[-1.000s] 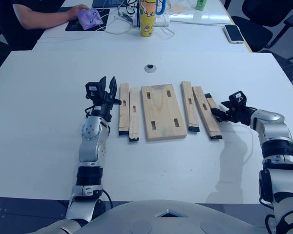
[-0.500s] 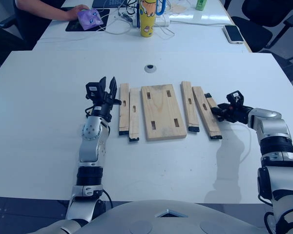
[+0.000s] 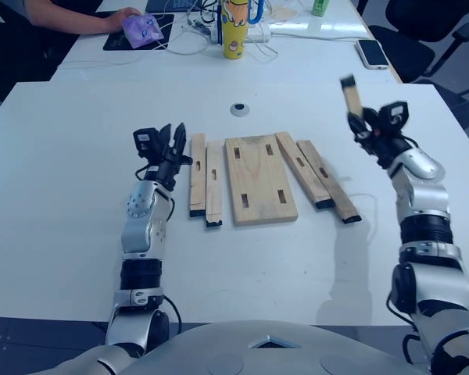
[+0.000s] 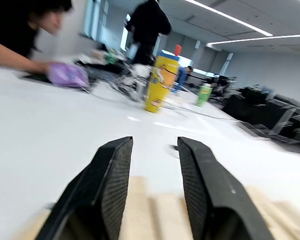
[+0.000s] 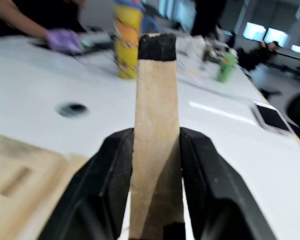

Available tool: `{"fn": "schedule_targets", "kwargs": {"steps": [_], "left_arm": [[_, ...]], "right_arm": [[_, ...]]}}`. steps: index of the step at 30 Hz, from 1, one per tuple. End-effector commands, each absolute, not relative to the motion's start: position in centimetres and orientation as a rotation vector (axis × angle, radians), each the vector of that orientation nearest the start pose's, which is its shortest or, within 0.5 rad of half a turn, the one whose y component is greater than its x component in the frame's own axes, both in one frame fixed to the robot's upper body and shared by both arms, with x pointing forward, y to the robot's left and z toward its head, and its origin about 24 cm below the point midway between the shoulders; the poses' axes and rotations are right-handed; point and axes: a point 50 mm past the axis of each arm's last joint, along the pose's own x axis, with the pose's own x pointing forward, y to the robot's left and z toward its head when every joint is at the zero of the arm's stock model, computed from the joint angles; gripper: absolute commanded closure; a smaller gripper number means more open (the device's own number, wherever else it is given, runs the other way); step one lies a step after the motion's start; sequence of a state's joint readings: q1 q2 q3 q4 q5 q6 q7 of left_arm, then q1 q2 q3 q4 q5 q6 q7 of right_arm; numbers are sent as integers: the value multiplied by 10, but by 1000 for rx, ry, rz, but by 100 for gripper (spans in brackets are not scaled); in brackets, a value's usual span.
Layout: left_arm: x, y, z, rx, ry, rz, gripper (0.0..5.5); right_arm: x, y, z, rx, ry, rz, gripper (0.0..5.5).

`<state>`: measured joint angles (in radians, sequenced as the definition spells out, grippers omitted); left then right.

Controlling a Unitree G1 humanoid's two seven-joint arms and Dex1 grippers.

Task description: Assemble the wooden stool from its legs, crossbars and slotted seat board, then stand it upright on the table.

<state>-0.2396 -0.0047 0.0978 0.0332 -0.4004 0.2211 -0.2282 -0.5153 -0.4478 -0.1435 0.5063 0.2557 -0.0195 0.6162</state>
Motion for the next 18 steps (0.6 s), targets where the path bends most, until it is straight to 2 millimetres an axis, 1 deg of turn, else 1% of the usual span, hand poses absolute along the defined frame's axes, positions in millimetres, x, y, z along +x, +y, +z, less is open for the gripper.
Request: {"fn": "schedule_targets", "kwargs": {"steps": [1,3,5,10,14,18], "left_arm": [[293,106,103,-637,19,-518,382],[292,99,115,-732,28,-584,382],[292,98,122,-779,32,-619,382],[292,99,127,-897,74,-654,382],[294,100,122,-860,120,-642,382],[293,98,121,-832,136,-657,382]], "right_arm": [[322,-189,96,-46,-23,666,418],[315,-174,90,-29,-10,718,418],[309,-167,88,-9,-13,746,418],[299,-153,92,17,-44,852,418],[296,-147,96,35,-61,889,418],[295,-141,96,39,-56,912,418]]}}
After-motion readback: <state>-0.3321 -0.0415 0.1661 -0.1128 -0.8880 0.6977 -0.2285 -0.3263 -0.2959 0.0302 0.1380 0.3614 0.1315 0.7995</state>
